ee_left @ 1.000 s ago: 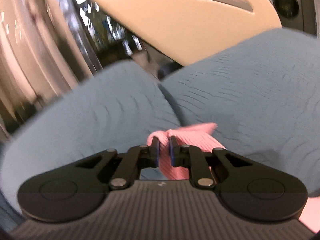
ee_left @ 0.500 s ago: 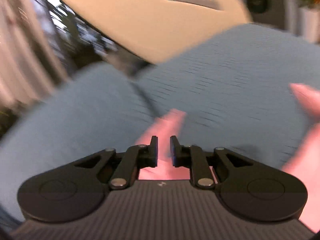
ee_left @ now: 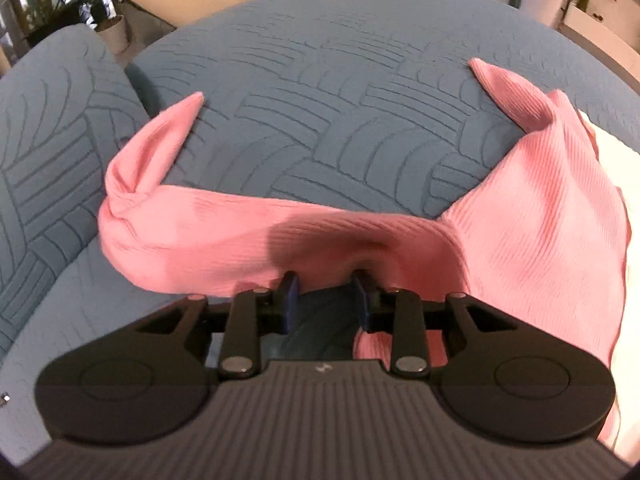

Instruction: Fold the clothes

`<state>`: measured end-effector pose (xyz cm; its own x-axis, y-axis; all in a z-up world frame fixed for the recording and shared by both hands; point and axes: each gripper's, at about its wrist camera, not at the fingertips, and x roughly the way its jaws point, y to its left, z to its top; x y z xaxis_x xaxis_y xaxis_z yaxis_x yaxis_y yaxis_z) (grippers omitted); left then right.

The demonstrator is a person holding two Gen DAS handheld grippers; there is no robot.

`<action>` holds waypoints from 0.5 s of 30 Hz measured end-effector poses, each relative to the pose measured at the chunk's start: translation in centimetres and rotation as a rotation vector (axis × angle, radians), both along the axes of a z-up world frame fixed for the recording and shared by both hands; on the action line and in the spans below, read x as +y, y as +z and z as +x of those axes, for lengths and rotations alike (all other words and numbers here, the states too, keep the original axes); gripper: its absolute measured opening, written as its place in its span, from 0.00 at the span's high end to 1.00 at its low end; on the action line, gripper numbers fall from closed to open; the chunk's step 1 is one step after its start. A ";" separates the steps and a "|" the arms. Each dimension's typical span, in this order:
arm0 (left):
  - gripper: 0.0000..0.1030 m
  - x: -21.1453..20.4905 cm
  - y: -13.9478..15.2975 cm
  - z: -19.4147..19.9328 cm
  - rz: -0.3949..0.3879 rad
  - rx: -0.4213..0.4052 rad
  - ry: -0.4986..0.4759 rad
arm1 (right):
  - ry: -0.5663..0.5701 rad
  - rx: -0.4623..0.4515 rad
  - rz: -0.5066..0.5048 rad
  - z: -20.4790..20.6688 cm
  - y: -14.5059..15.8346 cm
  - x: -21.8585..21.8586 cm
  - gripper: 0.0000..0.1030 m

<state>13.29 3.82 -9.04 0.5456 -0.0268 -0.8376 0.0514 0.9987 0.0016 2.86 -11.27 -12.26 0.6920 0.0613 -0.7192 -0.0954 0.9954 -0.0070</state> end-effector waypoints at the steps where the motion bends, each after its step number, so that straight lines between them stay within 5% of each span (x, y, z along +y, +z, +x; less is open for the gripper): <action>1: 0.67 -0.3 0.1 -0.2 -0.007 0.002 -0.010 | 0.001 0.001 0.001 0.0 0.0 0.0 0.00; 6: 0.67 -1.3 0.8 -1.0 -0.052 0.005 -0.079 | 0.004 0.005 -0.003 0.0 0.0 0.0 0.00; 15: 0.66 0.5 3.0 -1.6 -0.192 -0.023 -0.042 | 0.010 0.008 -0.005 -0.1 0.1 0.0 0.00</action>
<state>11.67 4.30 -6.04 0.5598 -0.2079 -0.8021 0.0956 0.9778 -0.1867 2.74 -11.24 -12.19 0.6854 0.0646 -0.7253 -0.1054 0.9944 -0.0111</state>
